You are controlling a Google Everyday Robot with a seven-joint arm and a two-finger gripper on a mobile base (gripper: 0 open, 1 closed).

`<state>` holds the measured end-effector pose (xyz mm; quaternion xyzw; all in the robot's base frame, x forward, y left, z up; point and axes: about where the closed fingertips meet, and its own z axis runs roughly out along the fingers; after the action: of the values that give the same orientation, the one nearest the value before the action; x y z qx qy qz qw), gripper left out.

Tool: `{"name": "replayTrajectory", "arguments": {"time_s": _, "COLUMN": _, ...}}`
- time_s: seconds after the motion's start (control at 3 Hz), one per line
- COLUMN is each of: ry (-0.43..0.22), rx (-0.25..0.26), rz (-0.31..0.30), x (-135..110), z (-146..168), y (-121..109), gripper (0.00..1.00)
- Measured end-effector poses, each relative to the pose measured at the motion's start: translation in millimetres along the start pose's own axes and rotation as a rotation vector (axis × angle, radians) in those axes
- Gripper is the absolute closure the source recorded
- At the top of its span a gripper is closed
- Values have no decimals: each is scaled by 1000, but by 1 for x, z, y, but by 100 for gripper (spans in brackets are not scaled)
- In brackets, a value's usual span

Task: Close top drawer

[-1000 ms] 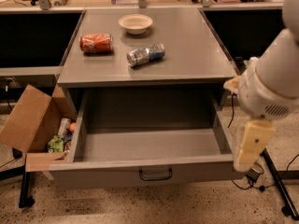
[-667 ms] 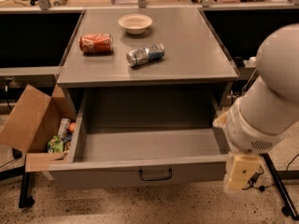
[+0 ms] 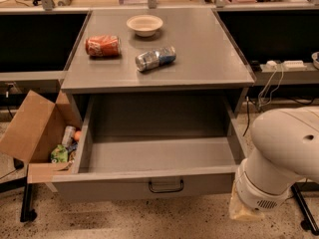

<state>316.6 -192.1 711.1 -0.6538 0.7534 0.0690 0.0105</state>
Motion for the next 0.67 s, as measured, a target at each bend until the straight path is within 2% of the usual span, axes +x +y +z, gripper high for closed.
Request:
{"name": "replayTrajectory", "arguments": {"time_s": 0.33, "ry": 1, "rx": -2, "rz": 0, "x": 0, "z": 0, "y": 1, "gripper": 94}}
{"name": "replayTrajectory", "arguments": {"time_s": 0.67, "ry": 1, "rx": -2, "rz": 0, "x": 0, "z": 0, "y": 1, "gripper": 100}}
